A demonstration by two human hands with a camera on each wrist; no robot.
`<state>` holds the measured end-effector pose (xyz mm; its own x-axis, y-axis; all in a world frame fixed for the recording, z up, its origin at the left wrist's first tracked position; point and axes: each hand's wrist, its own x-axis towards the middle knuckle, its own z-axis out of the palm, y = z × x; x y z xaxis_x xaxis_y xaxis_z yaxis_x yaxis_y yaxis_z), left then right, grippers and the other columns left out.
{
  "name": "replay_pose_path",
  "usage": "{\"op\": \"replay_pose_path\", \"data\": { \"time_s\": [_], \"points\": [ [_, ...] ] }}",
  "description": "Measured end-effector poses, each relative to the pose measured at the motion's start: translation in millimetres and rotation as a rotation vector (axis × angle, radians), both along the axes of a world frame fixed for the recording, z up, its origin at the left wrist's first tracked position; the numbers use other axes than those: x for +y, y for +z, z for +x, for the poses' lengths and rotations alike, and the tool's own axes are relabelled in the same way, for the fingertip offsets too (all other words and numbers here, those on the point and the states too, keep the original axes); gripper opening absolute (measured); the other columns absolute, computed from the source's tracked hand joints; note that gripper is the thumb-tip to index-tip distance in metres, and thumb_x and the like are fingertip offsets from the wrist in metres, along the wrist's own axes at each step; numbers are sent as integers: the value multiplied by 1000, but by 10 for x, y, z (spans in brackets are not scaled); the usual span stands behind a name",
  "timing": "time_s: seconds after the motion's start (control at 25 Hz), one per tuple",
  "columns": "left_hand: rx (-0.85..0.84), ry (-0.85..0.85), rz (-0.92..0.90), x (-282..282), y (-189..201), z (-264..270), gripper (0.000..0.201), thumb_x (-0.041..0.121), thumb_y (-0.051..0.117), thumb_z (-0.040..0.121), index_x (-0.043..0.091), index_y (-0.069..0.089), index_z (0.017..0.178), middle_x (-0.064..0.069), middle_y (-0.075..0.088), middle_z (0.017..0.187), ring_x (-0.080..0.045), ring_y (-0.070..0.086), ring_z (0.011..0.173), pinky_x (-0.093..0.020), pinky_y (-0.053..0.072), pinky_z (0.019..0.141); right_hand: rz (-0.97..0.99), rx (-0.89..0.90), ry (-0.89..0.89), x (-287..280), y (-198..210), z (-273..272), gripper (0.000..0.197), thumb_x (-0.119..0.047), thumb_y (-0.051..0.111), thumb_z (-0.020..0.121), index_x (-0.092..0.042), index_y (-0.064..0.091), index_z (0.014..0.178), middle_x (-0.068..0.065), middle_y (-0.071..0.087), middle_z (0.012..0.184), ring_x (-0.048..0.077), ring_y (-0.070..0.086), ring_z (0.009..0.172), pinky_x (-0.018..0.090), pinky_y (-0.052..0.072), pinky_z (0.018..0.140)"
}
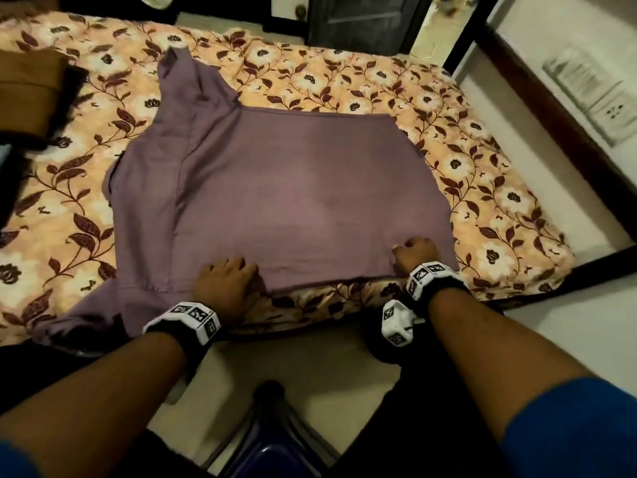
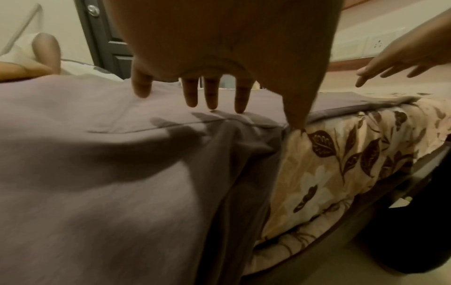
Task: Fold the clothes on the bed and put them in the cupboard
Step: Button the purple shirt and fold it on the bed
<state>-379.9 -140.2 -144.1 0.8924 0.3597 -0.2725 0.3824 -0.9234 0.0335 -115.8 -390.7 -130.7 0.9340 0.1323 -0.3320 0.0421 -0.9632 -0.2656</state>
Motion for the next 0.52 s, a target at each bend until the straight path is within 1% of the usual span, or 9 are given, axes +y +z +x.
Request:
{"op": "replay_pose_path", "data": {
  "time_s": [0.08, 0.12, 0.16, 0.2, 0.28, 0.36, 0.4, 0.48, 0.52],
  "points": [
    [-18, -82, -34, -82, -60, 93, 39, 45, 62, 83, 25, 59, 116, -6, 55, 116, -31, 55, 104, -38, 45, 83, 78, 25, -170, -216, -77, 178, 51, -38, 53, 89, -7, 54, 129, 21, 48, 137, 40, 48, 121, 43, 41, 103],
    [1, -130, -44, -103, -71, 147, 34, 37, 71, 77, 23, 63, 107, -7, 58, 105, -33, 58, 93, -39, 48, 75, 102, 32, -259, -320, -63, 263, 54, -41, 52, 90, -6, 51, 131, 22, 47, 137, 40, 48, 121, 43, 40, 102],
    [-9, -182, -29, -101, -103, 180, 36, 30, 79, 66, 22, 65, 98, -8, 60, 94, -33, 60, 81, -39, 50, 65, 141, 42, -346, -459, -90, 369, 58, -45, 49, 91, -5, 50, 132, 22, 47, 137, 40, 47, 122, 42, 40, 101],
    [-30, -227, -3, -95, -152, 174, 41, 25, 83, 55, 22, 66, 92, -8, 60, 87, -32, 59, 72, -38, 50, 58, 174, 63, -428, -573, -92, 427, 61, -47, 48, 91, -4, 49, 133, 22, 48, 137, 40, 48, 122, 40, 41, 97],
    [-76, -282, 11, -90, -263, 194, 47, 22, 83, 47, 22, 64, 90, -7, 59, 82, -31, 58, 65, -35, 46, 53, 216, 113, -525, -761, -156, 580, 65, -46, 53, 87, -1, 48, 133, 21, 51, 135, 38, 53, 117, 33, 42, 88],
    [-132, -277, -31, -95, -336, 170, 42, 28, 76, 50, 22, 60, 89, -7, 58, 78, -31, 58, 65, -33, 43, 52, 146, 146, -492, -879, -217, 683, 67, -43, 63, 83, 6, 52, 128, 23, 57, 128, 37, 57, 108, 30, 42, 82],
    [-167, -271, -43, -81, -376, 129, 34, 33, 67, 55, 22, 57, 86, -5, 57, 75, -30, 58, 64, -33, 42, 52, 112, 177, -445, -909, -239, 695, 65, -43, 65, 84, 8, 55, 123, 24, 59, 124, 35, 58, 101, 29, 40, 78],
    [-224, -256, -108, -84, -403, 139, 22, 34, 47, 63, 22, 57, 79, -3, 57, 68, -29, 56, 60, -31, 42, 48, 57, 219, -357, -944, -222, 785, 57, -44, 62, 89, 9, 62, 112, 24, 63, 114, 34, 58, 93, 31, 41, 75],
    [-223, -252, -149, -68, -404, 135, 23, 33, 43, 65, 21, 61, 75, -2, 57, 65, -29, 56, 58, -29, 42, 46, 60, 215, -338, -957, -181, 781, 52, -43, 62, 89, 7, 64, 105, 24, 64, 109, 35, 60, 93, 33, 45, 77]
  ]
}}
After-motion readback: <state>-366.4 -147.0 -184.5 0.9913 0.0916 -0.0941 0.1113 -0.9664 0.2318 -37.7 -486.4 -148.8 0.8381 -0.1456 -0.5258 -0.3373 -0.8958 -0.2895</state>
